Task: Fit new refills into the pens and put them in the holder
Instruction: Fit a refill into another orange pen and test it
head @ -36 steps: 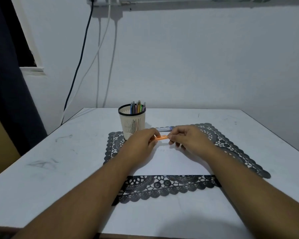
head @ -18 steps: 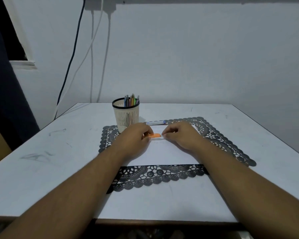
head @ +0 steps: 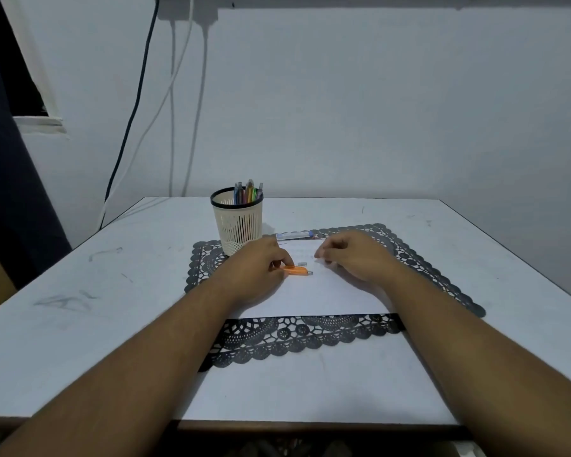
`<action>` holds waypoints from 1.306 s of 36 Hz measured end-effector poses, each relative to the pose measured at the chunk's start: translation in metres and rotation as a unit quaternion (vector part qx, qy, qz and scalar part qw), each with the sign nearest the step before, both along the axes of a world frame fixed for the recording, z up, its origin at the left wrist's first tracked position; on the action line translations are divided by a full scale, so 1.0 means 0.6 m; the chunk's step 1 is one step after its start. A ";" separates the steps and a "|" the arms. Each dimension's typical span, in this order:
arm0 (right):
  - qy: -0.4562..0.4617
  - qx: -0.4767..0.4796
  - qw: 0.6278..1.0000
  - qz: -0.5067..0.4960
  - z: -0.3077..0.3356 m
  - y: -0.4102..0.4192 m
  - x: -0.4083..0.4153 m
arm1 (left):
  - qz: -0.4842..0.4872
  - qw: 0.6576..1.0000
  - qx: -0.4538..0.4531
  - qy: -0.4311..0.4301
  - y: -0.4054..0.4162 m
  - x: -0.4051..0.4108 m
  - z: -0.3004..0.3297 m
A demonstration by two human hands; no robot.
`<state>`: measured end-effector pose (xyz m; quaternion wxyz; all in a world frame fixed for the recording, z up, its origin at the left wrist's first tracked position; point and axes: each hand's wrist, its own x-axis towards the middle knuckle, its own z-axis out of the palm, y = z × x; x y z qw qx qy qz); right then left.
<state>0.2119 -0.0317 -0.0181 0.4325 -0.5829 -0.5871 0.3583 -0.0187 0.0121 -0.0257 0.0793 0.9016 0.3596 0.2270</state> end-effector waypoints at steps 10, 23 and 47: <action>0.002 -0.053 0.996 0.075 0.019 -0.017 -0.004 | 0.007 1.000 0.007 -0.005 -0.001 0.001 -0.001; -0.004 -0.062 0.997 0.054 0.022 -0.021 -0.007 | 0.001 1.000 0.011 -0.011 0.001 0.003 -0.004; -0.186 0.002 0.982 0.030 0.013 0.005 -0.026 | -0.019 0.993 -0.106 -0.042 -0.009 -0.014 0.018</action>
